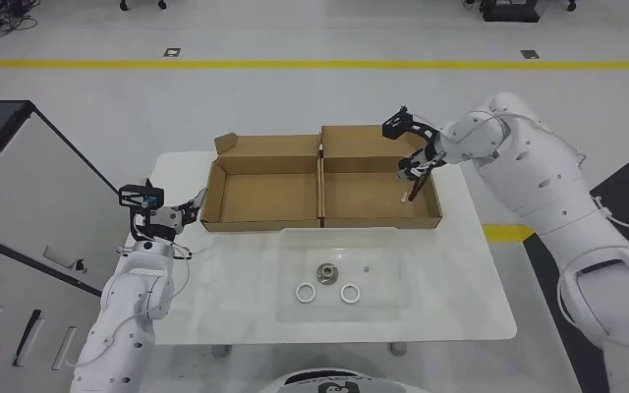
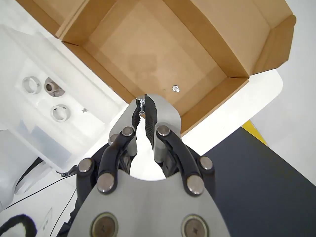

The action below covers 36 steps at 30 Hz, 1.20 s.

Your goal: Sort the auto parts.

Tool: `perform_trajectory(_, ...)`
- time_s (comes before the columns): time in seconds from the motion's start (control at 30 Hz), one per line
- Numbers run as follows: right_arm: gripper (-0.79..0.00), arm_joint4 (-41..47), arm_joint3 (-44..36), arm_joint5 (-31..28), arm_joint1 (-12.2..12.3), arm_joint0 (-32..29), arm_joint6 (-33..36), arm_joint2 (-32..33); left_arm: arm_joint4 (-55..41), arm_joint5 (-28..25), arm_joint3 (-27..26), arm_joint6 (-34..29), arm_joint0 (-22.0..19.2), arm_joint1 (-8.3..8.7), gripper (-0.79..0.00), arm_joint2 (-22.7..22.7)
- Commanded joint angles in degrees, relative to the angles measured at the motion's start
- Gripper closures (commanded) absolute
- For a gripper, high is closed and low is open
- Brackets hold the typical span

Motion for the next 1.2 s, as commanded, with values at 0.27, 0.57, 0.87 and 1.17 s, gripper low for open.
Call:
perform_trajectory(0.27, 0.000, -3.09, 9.90, 0.19, -4.86, 1.79, -2.69, -8.32, 0.00, 0.00, 0.00, 0.00, 0.00, 0.00, -0.785, 0.00)
perform_trajectory(0.57, 0.000, -1.96, 16.78, -0.69, -7.95, 2.71, -5.55, -10.74, 0.00, 0.00, 0.00, 0.00, 0.00, 0.00, -0.785, 0.00)
perform_trajectory(0.87, 0.000, -1.96, 16.78, -0.69, -7.95, 2.71, -5.55, -10.74, 0.00, 0.00, 0.00, 0.00, 0.00, 0.00, -0.785, 0.00)
perform_trajectory(1.17, 0.000, -4.44, 16.19, 4.30, -8.38, 2.29, -5.47, -11.14, 0.00, 0.00, 0.00, 0.00, 0.00, 0.00, -0.785, 0.00)
